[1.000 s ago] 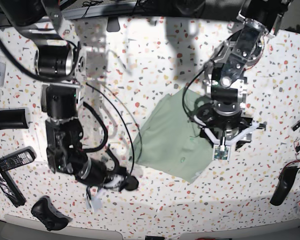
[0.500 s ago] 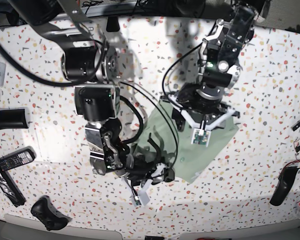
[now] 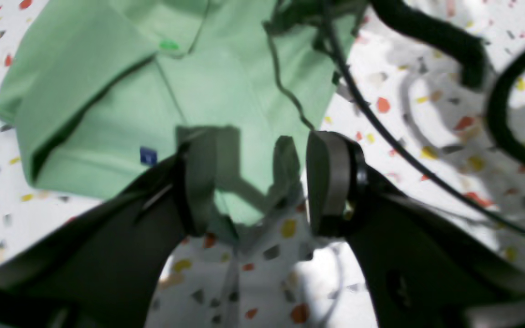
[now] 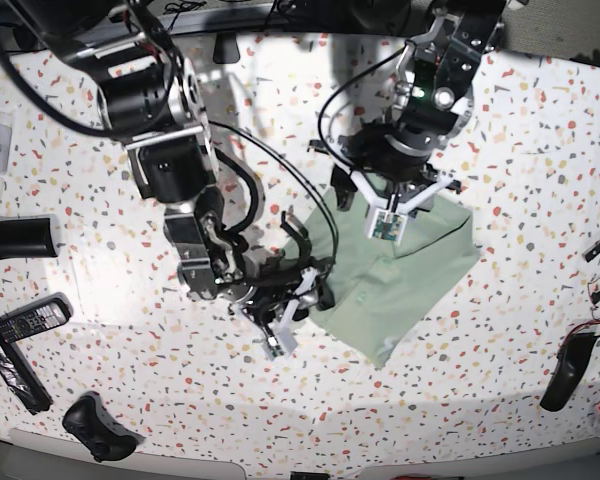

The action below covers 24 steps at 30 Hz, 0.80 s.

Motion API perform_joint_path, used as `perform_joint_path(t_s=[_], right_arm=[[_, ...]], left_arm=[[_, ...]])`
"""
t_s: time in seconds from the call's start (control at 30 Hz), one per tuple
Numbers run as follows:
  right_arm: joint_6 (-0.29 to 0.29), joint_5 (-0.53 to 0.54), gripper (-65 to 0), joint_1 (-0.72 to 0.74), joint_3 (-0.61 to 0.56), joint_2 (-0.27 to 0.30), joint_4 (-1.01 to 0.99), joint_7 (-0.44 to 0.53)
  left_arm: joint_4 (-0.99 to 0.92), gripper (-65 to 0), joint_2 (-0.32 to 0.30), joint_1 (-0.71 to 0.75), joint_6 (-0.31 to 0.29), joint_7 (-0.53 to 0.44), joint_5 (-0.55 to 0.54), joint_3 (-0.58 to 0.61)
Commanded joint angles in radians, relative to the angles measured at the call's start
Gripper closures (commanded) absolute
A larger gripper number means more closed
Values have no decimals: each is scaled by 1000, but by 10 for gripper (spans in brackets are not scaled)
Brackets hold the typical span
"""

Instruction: Fold the T-shirt properly

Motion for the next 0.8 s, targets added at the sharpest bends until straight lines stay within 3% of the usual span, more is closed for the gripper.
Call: perform_joint_path(t_s=[0.0, 0.1, 0.27, 0.37, 0.5, 0.63, 0.77], right_arm=[[13, -23, -280, -26, -26, 1, 19, -116], [13, 40, -280, -87, -55, 2, 116, -185], [13, 74, -280, -135, -52, 3, 247, -205], [13, 100, -280, -129, -51, 3, 287, -245], [13, 98, -280, -126, -51, 3, 307, -256], [13, 98, -280, -126, -51, 3, 307, -254], [13, 95, -280, -123, -51, 3, 307, -243]], left_arm=[[19, -292, 2, -8, 8, -8, 6, 1], [18, -292, -1, 8, 26, -9, -5, 1], [14, -292, -1, 45, 26, -81, 16, 1], [12, -292, -5, 45, 26, -71, 60, 1], [12, -292, -33, 45, 26, 21, 95, 1], [12, -292, -74, 45, 77, 48, 34, 1], [12, -292, -63, 105, 78, 8, 13, 1]])
